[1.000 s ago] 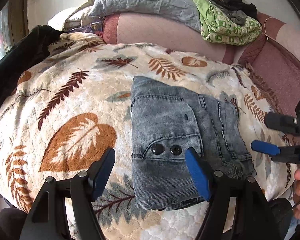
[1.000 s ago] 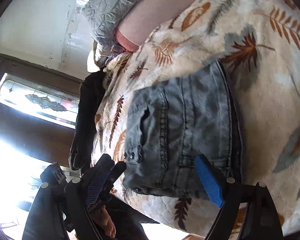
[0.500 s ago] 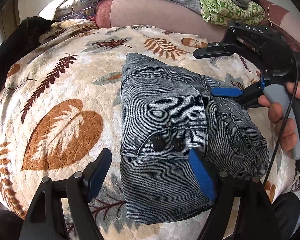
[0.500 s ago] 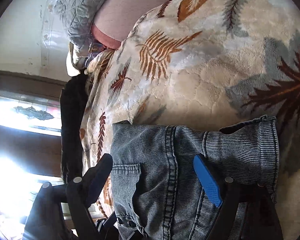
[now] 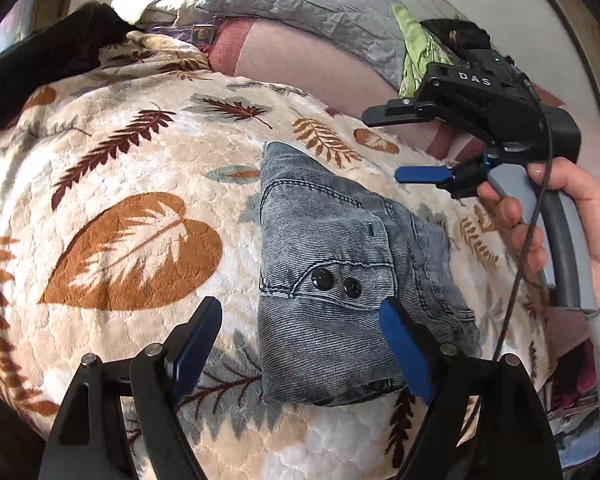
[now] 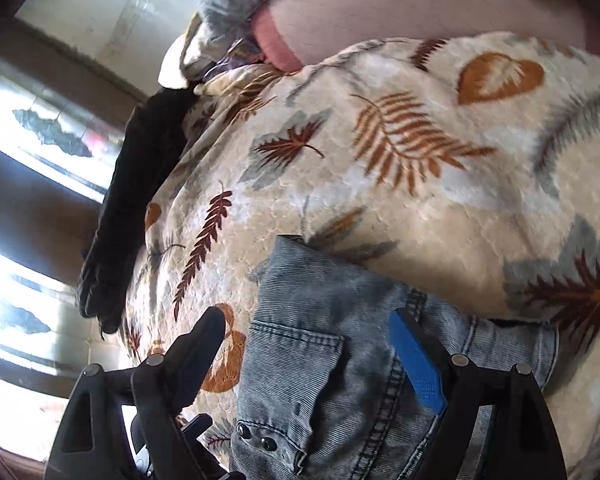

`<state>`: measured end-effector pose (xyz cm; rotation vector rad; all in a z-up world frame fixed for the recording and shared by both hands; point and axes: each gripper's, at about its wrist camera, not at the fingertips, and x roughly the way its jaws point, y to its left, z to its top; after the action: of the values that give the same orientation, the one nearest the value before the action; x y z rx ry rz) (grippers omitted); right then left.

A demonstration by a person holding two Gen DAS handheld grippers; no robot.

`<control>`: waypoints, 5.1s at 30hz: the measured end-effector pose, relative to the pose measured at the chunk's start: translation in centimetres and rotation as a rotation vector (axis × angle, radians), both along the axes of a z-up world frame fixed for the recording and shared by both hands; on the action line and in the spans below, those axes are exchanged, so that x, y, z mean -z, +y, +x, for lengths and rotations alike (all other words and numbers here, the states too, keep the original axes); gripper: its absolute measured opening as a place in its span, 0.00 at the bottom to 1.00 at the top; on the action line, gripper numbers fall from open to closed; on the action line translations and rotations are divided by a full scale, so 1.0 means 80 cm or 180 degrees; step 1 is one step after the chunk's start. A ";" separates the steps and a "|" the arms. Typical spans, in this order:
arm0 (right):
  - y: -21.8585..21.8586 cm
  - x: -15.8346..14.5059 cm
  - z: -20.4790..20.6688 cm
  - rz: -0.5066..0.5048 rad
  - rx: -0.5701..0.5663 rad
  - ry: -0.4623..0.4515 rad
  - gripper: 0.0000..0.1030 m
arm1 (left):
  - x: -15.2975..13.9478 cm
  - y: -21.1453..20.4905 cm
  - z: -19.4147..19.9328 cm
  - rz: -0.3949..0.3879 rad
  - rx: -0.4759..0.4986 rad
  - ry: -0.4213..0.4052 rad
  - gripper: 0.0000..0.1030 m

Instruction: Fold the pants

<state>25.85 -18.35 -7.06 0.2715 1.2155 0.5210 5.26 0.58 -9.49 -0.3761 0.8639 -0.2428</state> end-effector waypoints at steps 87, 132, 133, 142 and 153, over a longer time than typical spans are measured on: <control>-0.044 0.047 -0.212 -0.1332 0.0517 -0.0768 0.84 | 0.011 -0.008 0.002 0.0403 -0.0128 0.0193 0.68; -0.189 0.081 -0.282 0.0524 0.1699 -0.0848 0.94 | 0.036 0.050 -0.040 0.0706 -0.0269 0.0061 0.78; -0.188 0.081 -0.283 0.0503 0.1705 -0.0859 0.94 | 0.036 0.053 -0.041 0.0684 -0.0278 0.0055 0.78; -0.175 0.083 -0.277 0.0369 0.1620 -0.0883 0.94 | 0.032 0.063 -0.043 0.0556 -0.0311 -0.0069 0.78; -0.191 0.082 -0.282 0.0618 0.1721 -0.0877 0.94 | 0.037 0.066 -0.047 0.0412 -0.0265 -0.0080 0.78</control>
<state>3.28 -33.61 -13.63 0.6499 0.7786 0.1930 1.54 5.88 -12.43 -0.2870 0.8327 -0.1136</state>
